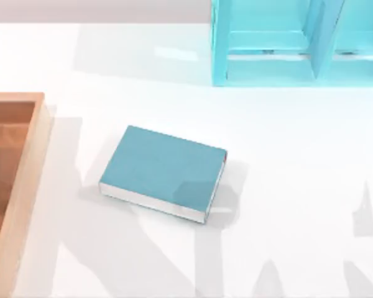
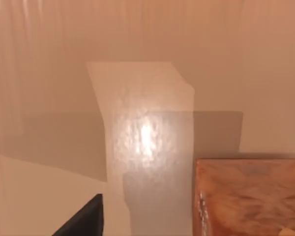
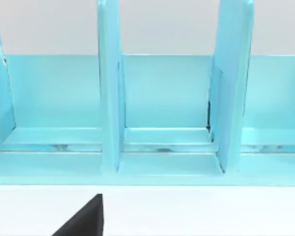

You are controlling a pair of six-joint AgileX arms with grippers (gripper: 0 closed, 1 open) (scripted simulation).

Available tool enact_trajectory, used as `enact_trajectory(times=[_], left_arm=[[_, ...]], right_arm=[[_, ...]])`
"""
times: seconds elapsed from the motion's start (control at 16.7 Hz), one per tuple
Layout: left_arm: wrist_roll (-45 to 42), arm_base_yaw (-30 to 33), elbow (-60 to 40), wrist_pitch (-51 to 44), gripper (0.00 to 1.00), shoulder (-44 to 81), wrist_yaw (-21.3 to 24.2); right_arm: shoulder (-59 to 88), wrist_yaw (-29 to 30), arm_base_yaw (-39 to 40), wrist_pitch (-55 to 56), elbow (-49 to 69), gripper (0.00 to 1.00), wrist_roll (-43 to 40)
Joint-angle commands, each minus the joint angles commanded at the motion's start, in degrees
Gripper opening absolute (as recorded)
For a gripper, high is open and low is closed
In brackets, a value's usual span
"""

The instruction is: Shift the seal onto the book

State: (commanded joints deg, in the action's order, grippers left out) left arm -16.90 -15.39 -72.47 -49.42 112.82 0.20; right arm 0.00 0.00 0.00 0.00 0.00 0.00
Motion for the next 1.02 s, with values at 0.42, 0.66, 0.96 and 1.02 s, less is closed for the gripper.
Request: enact_trajectory(times=[0.42,0.66,0.96,1.02], left_arm=[[0.00,0.00,0.00,0.00,0.70,0.00,0.00],[0.00,0.00,0.00,0.00,0.40,0.00,0.00],[0.00,0.00,0.00,0.00,0.02,0.00,0.00],[0.00,0.00,0.00,0.00,0.00,0.00,0.00]], right_arm=[[0.00,0.00,0.00,0.00,0.00,1.00,0.00],[0.00,0.00,0.00,0.00,0.00,1.00,0.00],[0.00,0.00,0.00,0.00,0.00,1.00,0.00],[0.00,0.00,0.00,0.00,0.00,1.00,0.00]])
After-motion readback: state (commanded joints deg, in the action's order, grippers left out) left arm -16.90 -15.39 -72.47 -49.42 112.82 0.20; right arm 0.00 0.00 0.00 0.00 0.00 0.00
